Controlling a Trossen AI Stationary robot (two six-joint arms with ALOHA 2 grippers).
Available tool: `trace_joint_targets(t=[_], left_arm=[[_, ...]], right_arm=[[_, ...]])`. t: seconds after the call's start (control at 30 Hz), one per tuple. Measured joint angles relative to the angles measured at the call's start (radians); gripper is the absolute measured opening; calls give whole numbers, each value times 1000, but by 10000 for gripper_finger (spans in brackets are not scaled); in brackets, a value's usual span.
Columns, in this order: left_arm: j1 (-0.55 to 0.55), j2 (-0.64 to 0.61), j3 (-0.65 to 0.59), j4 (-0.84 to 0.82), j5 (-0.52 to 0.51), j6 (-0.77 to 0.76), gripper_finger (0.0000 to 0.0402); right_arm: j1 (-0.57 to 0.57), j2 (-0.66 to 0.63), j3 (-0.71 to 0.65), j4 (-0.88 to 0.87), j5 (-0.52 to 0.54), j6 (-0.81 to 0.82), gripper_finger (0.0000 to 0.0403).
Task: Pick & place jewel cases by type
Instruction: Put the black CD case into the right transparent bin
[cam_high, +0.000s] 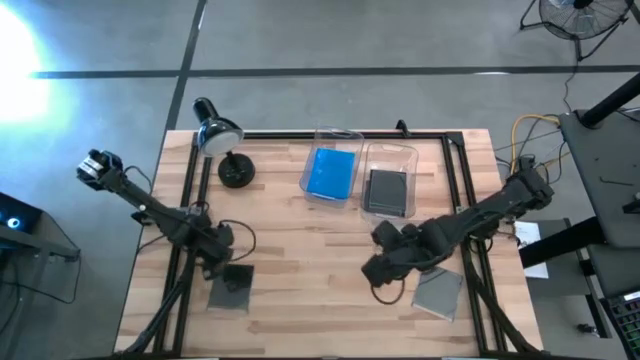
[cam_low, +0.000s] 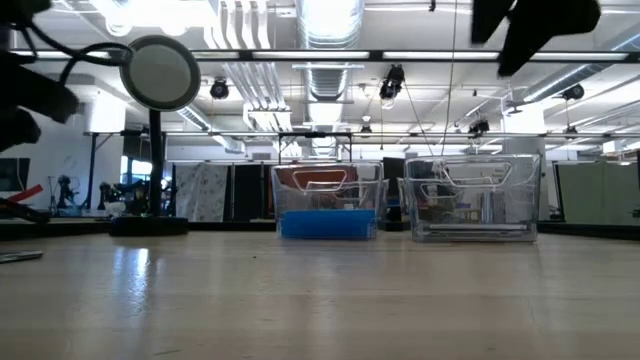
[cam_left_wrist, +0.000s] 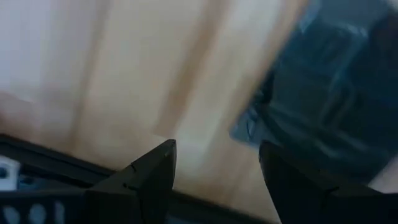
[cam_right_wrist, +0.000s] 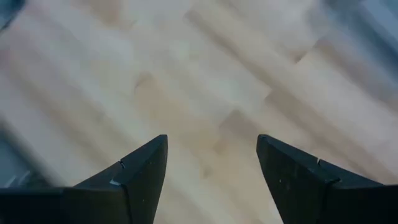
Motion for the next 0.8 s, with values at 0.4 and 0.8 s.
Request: trace_joint_targets(t=[0.4,0.8], left_arm=[[-94,22,-89,95,184,-82,213],[-120,35,-205,355,189,-237,213]], right_arm=[[99,-247,-2,174,194,-9,230],[120,-150,-37,74,159,91,228]])
